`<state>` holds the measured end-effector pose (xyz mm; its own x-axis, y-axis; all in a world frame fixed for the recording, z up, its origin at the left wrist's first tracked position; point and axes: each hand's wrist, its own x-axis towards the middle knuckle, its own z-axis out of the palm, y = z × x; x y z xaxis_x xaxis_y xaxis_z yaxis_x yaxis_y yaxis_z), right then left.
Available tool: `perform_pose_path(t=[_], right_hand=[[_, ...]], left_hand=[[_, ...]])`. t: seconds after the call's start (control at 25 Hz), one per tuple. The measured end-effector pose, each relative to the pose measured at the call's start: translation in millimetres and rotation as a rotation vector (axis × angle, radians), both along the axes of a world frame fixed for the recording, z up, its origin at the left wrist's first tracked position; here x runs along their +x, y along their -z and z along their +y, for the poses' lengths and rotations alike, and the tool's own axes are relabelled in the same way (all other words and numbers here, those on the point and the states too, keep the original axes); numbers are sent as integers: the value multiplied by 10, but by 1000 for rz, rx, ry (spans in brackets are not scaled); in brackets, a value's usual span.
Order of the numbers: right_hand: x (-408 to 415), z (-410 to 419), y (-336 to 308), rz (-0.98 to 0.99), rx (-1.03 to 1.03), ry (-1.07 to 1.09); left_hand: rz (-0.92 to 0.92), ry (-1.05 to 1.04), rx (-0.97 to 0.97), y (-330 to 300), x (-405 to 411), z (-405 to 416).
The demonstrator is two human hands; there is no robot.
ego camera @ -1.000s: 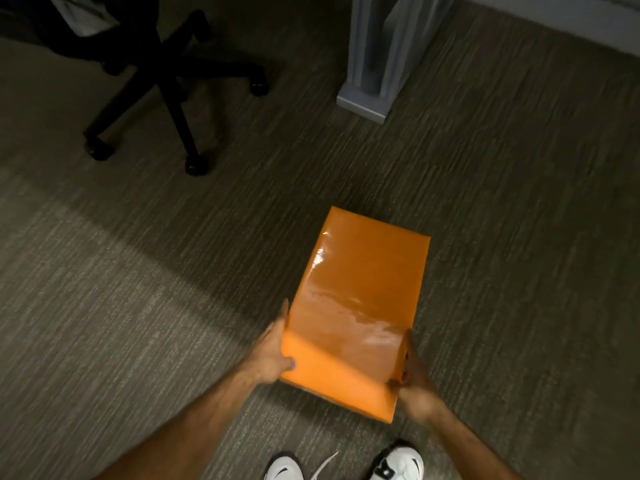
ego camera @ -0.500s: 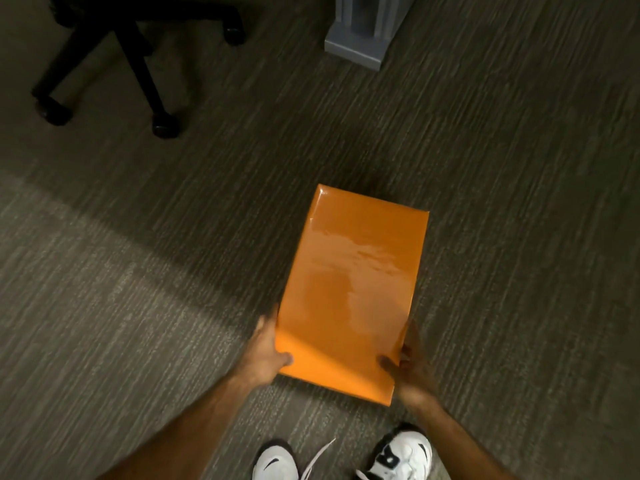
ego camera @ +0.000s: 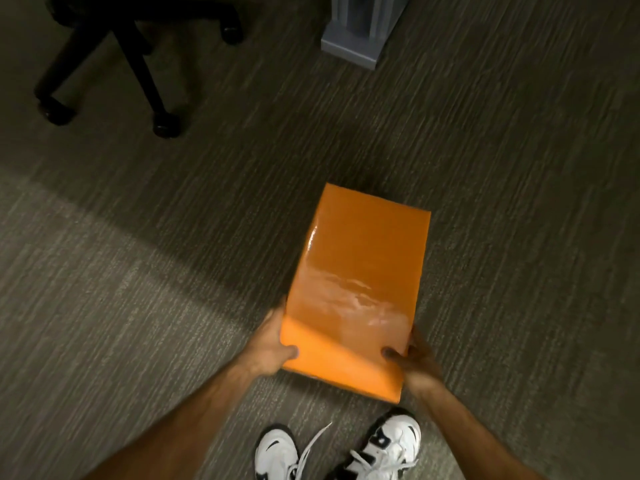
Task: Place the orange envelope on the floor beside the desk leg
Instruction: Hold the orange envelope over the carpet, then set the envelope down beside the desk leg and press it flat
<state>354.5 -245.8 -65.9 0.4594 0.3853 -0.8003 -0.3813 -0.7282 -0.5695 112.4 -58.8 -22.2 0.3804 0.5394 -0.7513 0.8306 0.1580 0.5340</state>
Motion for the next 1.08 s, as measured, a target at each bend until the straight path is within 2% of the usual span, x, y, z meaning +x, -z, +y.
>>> perform_pose_path(t=[0.2, 0.44, 0.56, 0.68, 0.84, 0.96, 1.08], right_hand=[[269, 50, -587, 25, -4, 57], [837, 554, -1572, -58, 76, 32], [1154, 882, -1832, -162, 132, 17], [1382, 1206, -1884, -216, 143, 65], [1698, 1542, -1721, -196, 173, 154], [2015, 1797, -1386, -199, 190, 154], [2325, 2071, -850, -224, 167, 200]], left_hand=[[-13, 9, -29, -632, 224, 103], [-53, 7, 29, -1301, 804, 545], [-138, 20, 71, -1396, 1169, 833], [-214, 112, 169, -1303, 1497, 1138], [-276, 151, 170, -1042, 1967, 1612], [-269, 214, 148, -735, 2350, 1999], [-258, 254, 219, -412, 2686, 2297]])
